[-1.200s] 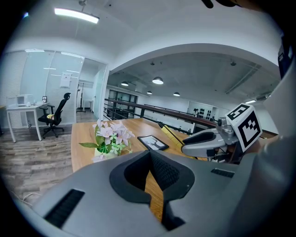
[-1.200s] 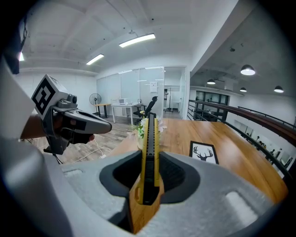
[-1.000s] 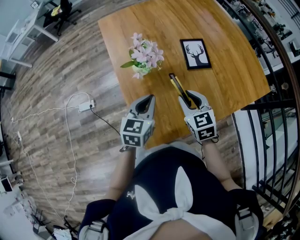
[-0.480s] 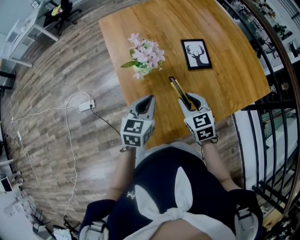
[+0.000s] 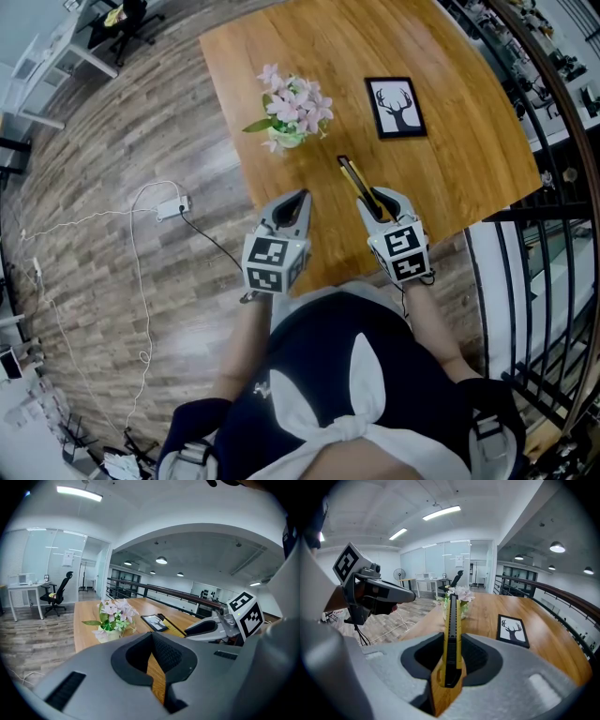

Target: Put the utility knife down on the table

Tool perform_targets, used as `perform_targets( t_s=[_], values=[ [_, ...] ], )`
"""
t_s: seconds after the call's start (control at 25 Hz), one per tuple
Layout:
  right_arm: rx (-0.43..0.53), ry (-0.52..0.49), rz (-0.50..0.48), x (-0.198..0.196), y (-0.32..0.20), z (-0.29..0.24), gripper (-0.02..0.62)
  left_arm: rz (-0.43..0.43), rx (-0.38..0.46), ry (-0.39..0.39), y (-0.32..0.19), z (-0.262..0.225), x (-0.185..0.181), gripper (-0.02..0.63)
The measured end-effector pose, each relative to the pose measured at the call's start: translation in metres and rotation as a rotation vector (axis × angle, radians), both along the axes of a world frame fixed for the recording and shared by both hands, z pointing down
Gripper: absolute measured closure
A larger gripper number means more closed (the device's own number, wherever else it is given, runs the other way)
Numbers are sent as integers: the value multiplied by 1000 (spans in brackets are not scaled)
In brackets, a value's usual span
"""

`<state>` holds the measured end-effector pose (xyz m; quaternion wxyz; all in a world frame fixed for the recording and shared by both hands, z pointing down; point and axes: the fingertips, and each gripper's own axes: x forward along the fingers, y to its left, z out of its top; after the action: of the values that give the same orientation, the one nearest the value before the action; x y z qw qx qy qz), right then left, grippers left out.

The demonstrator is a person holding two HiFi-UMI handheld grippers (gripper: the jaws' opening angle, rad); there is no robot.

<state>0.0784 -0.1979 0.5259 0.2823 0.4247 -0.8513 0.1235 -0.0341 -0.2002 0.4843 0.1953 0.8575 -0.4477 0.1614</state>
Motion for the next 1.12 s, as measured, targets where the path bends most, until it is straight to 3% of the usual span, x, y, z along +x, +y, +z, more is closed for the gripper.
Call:
perform_targets(
  t_s=[1.12],
  values=[
    [-57, 44, -46, -6, 10, 27, 482, -14, 0, 5, 5, 4, -2, 589]
  ],
)
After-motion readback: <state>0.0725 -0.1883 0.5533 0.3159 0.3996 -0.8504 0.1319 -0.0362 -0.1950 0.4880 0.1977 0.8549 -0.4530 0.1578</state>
